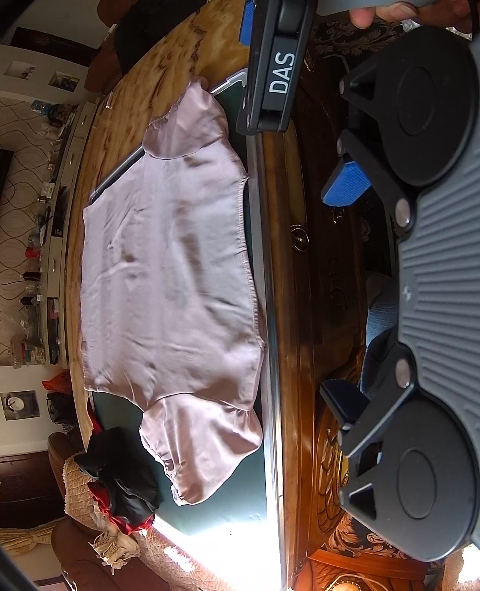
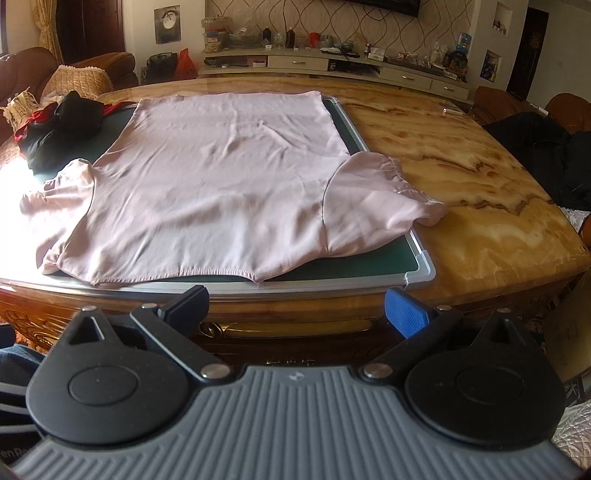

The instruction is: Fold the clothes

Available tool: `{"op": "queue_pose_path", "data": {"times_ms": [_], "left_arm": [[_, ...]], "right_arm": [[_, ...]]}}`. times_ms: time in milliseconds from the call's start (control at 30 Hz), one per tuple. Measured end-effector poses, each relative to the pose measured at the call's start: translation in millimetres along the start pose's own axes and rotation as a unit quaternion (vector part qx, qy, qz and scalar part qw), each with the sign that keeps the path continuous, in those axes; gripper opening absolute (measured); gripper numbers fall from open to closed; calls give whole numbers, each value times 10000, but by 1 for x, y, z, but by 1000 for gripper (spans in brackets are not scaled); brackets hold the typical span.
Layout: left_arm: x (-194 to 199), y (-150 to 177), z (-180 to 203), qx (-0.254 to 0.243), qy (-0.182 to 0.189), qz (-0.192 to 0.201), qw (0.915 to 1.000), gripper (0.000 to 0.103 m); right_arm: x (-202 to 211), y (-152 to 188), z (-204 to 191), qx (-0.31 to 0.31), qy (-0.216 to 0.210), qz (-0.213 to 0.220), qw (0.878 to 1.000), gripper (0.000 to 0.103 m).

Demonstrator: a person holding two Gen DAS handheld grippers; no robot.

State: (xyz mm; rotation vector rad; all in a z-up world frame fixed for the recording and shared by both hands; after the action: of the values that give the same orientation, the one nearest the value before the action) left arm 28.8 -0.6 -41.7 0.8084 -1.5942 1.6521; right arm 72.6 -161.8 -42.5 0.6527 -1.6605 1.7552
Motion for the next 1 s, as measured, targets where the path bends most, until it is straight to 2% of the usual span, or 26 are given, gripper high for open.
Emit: {"op": "queue_pose_path", "data": {"times_ms": [100, 200, 367, 1000], "left_arm": [[-3, 0, 1, 9, -63, -8, 10000, 103], [-5, 2, -7, 209, 61, -45, 9998, 103], [-18, 1, -9, 224, -33, -235, 9995, 103], [-36, -4, -17, 320, -159, -350, 9987, 103]], "right_arm": [[-1, 1, 2, 19, 39, -39, 10000, 103], [-5, 1, -5, 197, 141, -154, 9996, 103], [-11, 0, -8, 186, 15, -129, 9997, 103], [-31, -3, -10, 202, 25, -230, 9995, 103]]}}
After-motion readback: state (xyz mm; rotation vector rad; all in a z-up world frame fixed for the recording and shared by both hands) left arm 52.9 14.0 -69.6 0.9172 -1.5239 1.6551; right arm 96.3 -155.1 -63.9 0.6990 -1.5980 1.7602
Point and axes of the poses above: each gripper's, at about its wrist camera, not at the fingertips, and x roughly against the way its jaws point, z to its right, y to its underside, the point moved 5 cm from there along -x, roughly the way its jaws point, and after that the axes turned 3 degrees about y, right-handed, at the moved point
